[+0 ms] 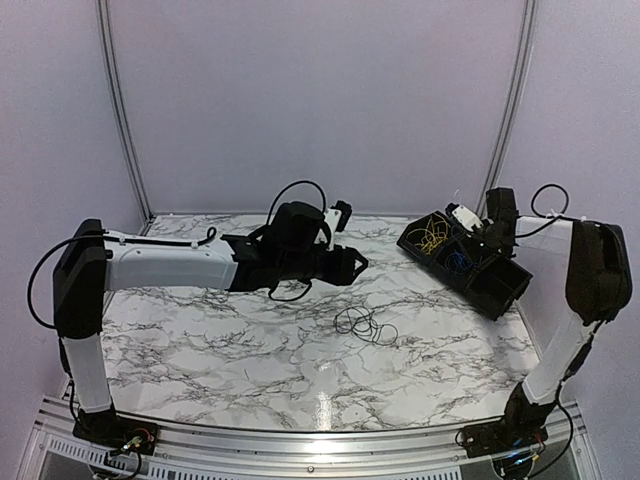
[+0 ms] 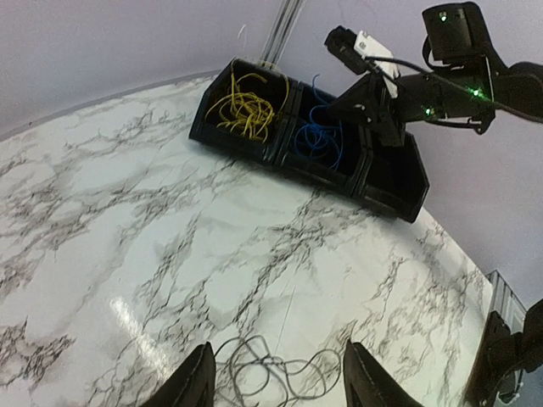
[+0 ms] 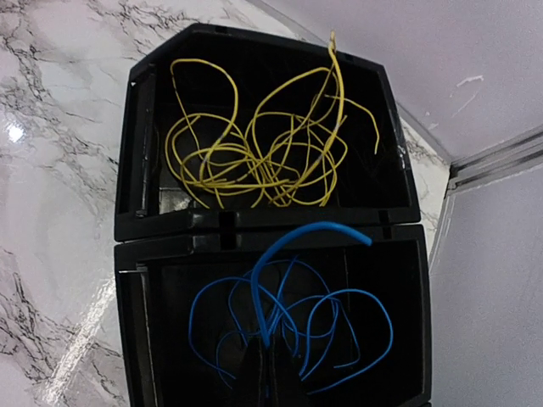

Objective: Untangle the cables

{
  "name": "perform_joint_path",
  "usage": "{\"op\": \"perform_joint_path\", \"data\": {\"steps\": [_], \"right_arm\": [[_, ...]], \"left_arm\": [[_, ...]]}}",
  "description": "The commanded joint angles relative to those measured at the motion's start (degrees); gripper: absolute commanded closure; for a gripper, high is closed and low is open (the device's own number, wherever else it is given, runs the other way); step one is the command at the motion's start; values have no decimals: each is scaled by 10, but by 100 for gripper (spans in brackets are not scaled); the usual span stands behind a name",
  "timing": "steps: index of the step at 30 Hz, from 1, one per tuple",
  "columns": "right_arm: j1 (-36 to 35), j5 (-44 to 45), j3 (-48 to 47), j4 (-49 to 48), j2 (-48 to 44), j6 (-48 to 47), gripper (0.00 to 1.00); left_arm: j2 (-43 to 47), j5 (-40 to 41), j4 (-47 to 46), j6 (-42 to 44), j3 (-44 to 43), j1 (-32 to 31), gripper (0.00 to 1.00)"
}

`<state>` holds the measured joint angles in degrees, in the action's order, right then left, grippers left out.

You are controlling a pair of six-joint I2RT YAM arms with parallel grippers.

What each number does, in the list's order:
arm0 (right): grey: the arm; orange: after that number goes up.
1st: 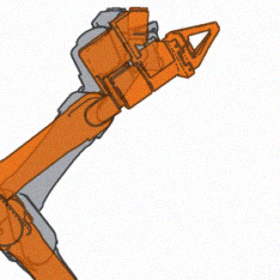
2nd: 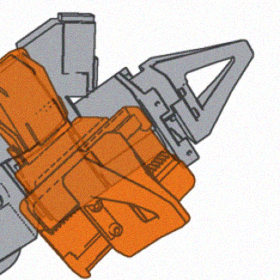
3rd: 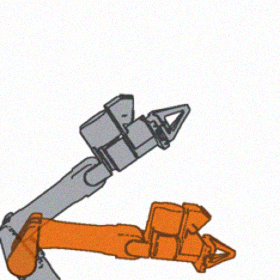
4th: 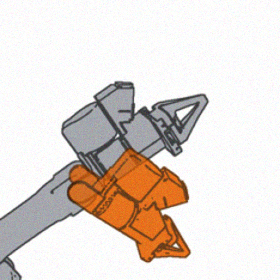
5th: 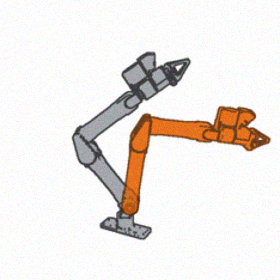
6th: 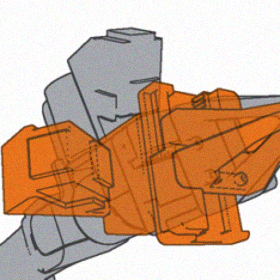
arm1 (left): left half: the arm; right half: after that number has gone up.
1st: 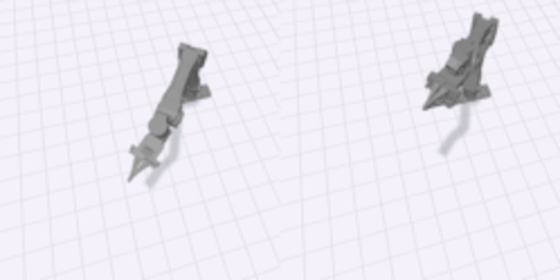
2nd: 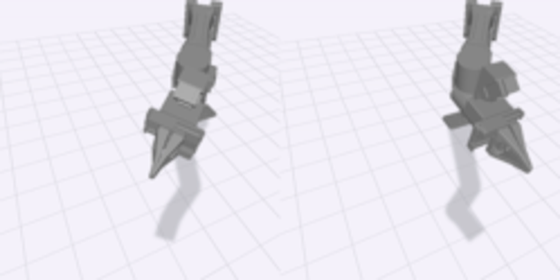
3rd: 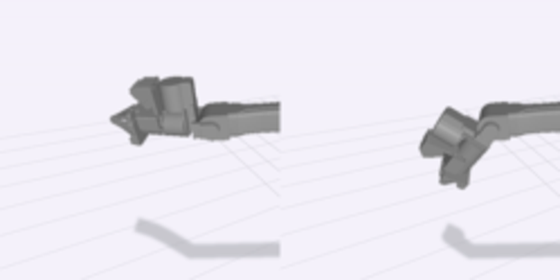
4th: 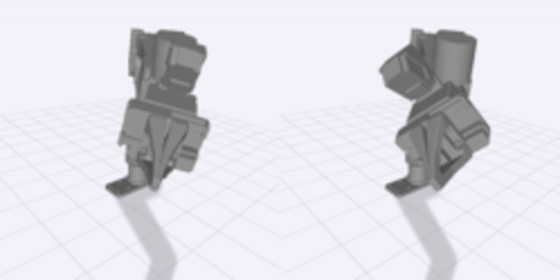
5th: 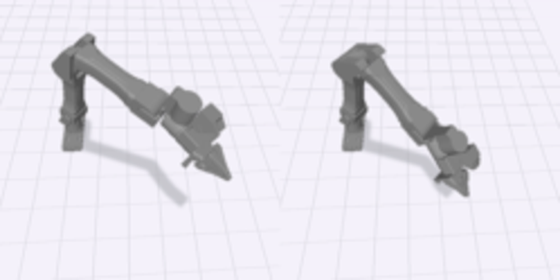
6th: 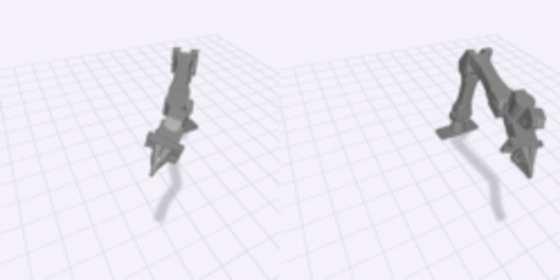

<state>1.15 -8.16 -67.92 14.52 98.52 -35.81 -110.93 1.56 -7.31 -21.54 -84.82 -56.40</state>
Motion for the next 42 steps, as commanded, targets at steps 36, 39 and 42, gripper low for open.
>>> {"op": "perform_joint_path", "data": {"steps": [36,39,42], "right_arm": [[23,37,-164,215,31,73,62],[23,15,-133,213,-33,86,57],[22,-15,-83,191,-93,93,53]], "left_arm": [[106,-25,13,-17,95,40,46],[103,-26,14,-16,95,41,46],[96,-26,15,-19,97,41,46]]}}
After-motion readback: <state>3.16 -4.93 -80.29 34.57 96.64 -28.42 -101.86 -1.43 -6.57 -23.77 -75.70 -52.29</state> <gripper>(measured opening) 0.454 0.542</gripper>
